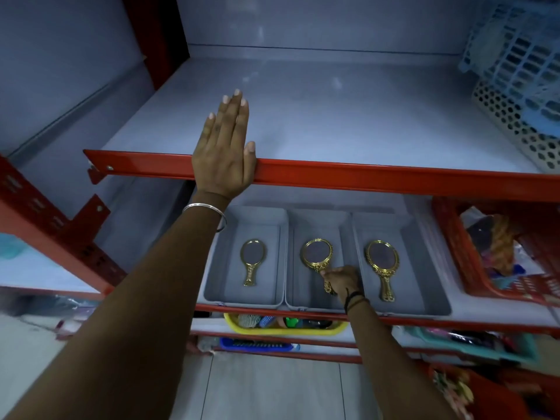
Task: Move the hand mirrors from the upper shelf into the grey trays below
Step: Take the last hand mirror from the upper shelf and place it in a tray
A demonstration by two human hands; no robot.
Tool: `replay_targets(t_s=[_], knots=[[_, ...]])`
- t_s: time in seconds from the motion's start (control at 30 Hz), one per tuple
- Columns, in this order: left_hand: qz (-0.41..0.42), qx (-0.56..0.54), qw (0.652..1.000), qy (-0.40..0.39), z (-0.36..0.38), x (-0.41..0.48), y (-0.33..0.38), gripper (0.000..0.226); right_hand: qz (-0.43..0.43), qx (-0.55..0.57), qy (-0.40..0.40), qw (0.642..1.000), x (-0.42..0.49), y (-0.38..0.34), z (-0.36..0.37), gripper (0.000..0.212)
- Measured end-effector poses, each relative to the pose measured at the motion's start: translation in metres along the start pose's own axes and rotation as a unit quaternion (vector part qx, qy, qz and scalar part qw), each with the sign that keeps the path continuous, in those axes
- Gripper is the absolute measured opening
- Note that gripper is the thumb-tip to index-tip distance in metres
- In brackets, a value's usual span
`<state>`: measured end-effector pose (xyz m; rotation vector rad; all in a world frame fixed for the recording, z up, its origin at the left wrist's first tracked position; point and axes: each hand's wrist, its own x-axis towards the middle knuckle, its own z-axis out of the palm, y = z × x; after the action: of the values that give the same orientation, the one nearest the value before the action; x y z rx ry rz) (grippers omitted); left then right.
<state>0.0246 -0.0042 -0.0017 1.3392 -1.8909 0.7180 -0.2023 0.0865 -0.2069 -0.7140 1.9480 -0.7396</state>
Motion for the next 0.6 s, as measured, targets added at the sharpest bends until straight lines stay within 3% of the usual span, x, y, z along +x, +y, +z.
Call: replay_targets(t_s=[0.1,0.27,0.4,0.5,0.6], knots=[[0.006,0.006,1.000,0.009,0.002,-0.001,0.000,0.059,-0.009,-0.034,0.022,0.999,0.003,0.001,0.006,0.017],[0.014,0.008,1.000,0.003,0.003,-0.001,-0.001,0.059,-0.043,-0.143,0.061,0.987,0.006,0.007,0.012,0.025],[0.004,-0.020,1.000,0.008,-0.003,-0.003,0.000,0.057,-0.099,-0.077,0.077,0.989,-0.026,-0.008,0.015,0.023],[0.009,-0.124,0.992,0.008,-0.007,-0.025,0.004,0.051,-0.158,0.003,0.040,0.987,-0.048,-0.022,0.028,0.021],[0.022,-0.210,0.977,-0.040,-0.003,-0.073,0.008,0.054,-0.201,0.029,-0.010,0.979,-0.063,-0.035,0.049,0.011]])
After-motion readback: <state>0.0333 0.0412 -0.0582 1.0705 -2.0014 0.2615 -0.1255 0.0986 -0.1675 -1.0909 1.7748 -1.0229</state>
